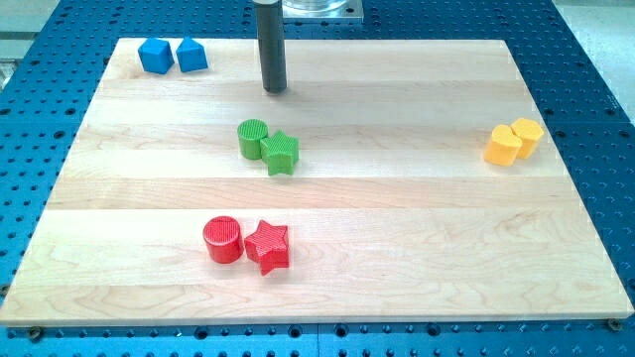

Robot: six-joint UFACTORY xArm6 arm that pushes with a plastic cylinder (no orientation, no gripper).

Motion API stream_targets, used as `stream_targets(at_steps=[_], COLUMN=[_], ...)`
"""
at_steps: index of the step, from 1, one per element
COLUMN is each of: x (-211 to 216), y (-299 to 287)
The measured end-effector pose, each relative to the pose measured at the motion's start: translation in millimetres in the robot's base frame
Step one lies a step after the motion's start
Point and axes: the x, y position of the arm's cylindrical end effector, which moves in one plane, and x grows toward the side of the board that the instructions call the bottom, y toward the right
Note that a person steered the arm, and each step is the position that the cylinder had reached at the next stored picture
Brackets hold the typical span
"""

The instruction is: Place the arm parallel to the right of the green star

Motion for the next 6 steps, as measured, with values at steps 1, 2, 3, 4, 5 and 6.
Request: stream_targets(at_steps=[1,2,3,4,5,6], x=[0,38,73,55,73,126], y=[-2,6,15,26,83,114])
